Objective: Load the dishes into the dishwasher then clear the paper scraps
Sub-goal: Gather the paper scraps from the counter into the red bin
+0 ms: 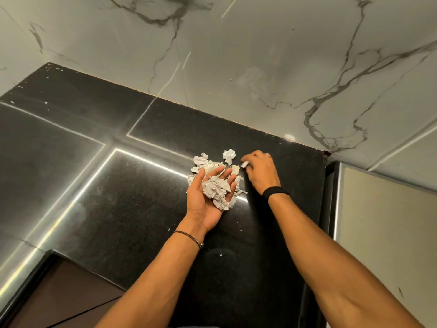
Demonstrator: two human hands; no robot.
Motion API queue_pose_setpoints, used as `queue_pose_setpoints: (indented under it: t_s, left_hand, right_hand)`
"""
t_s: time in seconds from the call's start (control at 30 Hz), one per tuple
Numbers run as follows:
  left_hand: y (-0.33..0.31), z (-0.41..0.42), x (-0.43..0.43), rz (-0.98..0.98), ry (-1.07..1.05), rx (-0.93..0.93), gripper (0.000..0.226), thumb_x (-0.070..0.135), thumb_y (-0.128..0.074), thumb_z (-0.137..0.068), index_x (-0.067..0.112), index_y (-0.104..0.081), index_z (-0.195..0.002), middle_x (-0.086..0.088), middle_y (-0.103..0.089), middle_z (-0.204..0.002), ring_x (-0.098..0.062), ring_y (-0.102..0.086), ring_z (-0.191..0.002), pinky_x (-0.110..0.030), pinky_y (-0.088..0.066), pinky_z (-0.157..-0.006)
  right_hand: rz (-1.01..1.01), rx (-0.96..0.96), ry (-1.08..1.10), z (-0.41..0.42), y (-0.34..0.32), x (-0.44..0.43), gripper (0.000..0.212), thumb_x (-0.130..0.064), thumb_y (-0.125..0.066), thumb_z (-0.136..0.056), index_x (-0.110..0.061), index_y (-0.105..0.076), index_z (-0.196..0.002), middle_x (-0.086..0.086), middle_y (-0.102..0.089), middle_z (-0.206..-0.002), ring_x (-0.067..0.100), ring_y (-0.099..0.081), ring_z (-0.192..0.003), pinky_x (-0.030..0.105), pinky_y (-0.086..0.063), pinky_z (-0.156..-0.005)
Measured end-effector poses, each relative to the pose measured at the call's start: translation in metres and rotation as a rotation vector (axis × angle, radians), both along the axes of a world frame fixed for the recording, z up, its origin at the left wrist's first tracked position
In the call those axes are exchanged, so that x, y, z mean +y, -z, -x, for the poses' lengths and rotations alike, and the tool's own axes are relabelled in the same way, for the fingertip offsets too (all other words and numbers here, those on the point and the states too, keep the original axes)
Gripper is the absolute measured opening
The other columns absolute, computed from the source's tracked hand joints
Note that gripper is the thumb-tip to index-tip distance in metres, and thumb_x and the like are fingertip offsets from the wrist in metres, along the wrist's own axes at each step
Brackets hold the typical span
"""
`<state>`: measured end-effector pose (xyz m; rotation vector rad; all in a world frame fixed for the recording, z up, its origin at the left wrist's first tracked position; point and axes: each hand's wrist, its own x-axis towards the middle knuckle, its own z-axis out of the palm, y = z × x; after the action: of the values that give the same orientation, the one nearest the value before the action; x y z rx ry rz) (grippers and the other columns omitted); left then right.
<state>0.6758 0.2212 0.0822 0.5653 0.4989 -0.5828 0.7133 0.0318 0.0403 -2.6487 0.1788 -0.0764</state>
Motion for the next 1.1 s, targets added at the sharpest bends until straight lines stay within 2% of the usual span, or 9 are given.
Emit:
queue_pose_setpoints:
  t_s: [0.17,0.27,0.37,0.47,0.57,0.67,0.8,0.97,1.1]
  left_hand:
    - [-0.001,-0.003,-0.007,-0.034,0.022,0.005,0.055,0.043,-0.051,-0.102,0.002,-0.057,-0.138,-0.021,-0.065,-0.133,-0.035,-0.063,-0.124,-0.043,-0.051,-0.104]
    - [-0.002,-0.004,-0.014,-0.039,0.054,-0.018,0.059,0.045,-0.05,-0.102,0.003,-0.055,-0.143,-0.019,-0.066,-0.132,-0.032,-0.065,-0.12,-0.041,-0.051,-0.101]
    - [-0.005,-0.006,-0.013,0.018,0.047,-0.017,0.055,0.048,-0.046,-0.103,0.005,-0.064,-0.133,-0.018,-0.065,-0.135,-0.033,-0.062,-0.126,-0.047,-0.045,-0.111]
    - [-0.007,-0.013,-0.002,0.079,-0.011,-0.002,0.044,0.042,-0.05,-0.103,0.007,-0.068,-0.122,-0.018,-0.065,-0.134,-0.033,-0.065,-0.12,-0.046,-0.05,-0.103]
    - [-0.006,-0.017,0.01,0.099,-0.043,0.015,0.04,0.038,-0.052,-0.102,0.006,-0.066,-0.121,-0.018,-0.069,-0.125,-0.034,-0.067,-0.112,-0.044,-0.054,-0.097]
    - [-0.004,-0.017,0.022,0.089,-0.07,0.017,0.045,0.039,-0.052,-0.103,0.004,-0.063,-0.129,-0.019,-0.067,-0.126,-0.035,-0.066,-0.116,-0.044,-0.056,-0.096]
    - [0.0,-0.016,0.032,0.083,-0.095,0.014,0.046,0.041,-0.053,-0.102,0.003,-0.062,-0.129,-0.019,-0.067,-0.13,-0.035,-0.068,-0.115,-0.044,-0.059,-0.091]
    - [0.004,-0.02,0.034,0.012,-0.075,-0.003,0.052,0.042,-0.053,-0.102,0.004,-0.059,-0.137,-0.019,-0.065,-0.135,-0.035,-0.064,-0.122,-0.043,-0.057,-0.094]
    - [0.004,-0.019,0.035,-0.006,-0.017,-0.042,0.052,0.045,-0.051,-0.101,0.005,-0.062,-0.133,-0.022,-0.061,-0.137,-0.033,-0.063,-0.118,-0.043,-0.05,-0.099]
  right_hand:
    - [-0.405,-0.157,0.285,0.038,-0.026,0.011,0.023,-0.021,-0.065,-0.097,-0.022,-0.072,-0.119,-0.002,-0.067,-0.11,0.012,-0.062,-0.101,0.028,-0.051,-0.093]
    - [-0.603,-0.17,0.108,0.057,-0.067,0.036,0.027,-0.029,-0.072,-0.092,-0.027,-0.072,-0.12,-0.01,-0.068,-0.11,0.004,-0.063,-0.1,0.017,-0.05,-0.088]
    - [-0.546,-0.1,-0.059,0.058,-0.09,0.05,0.026,-0.046,-0.075,-0.087,-0.036,-0.074,-0.11,-0.023,-0.068,-0.108,0.002,-0.058,-0.103,0.017,-0.046,-0.089]
    - [-0.746,-0.172,0.098,0.039,-0.09,0.049,0.017,-0.041,-0.068,-0.095,-0.028,-0.075,-0.103,-0.013,-0.072,-0.1,0.004,-0.067,-0.092,0.03,-0.057,-0.083]
    - [-0.538,-0.164,0.16,0.001,-0.059,0.038,0.017,-0.025,-0.064,-0.098,-0.024,-0.073,-0.112,-0.006,-0.07,-0.109,0.005,-0.065,-0.099,0.036,-0.055,-0.093]
    - [-0.223,0.067,-0.083,-0.032,-0.025,0.033,0.039,-0.013,-0.061,-0.095,-0.024,-0.065,-0.132,0.003,-0.06,-0.137,0.024,-0.054,-0.126,0.042,-0.039,-0.113]
    - [0.021,0.107,-0.123,-0.043,-0.008,0.03,0.029,-0.01,-0.057,-0.098,-0.022,-0.071,-0.121,0.006,-0.063,-0.124,0.032,-0.053,-0.118,0.034,-0.037,-0.101]
    - [-0.409,-0.082,0.142,-0.012,-0.038,0.041,0.022,-0.022,-0.068,-0.094,-0.024,-0.074,-0.114,-0.004,-0.069,-0.11,0.012,-0.066,-0.096,0.036,-0.055,-0.093]
    - [-0.688,-0.094,-0.055,0.018,-0.088,0.077,0.026,-0.025,-0.077,-0.089,-0.024,-0.074,-0.116,-0.011,-0.073,-0.111,0.002,-0.067,-0.101,0.021,-0.054,-0.089]
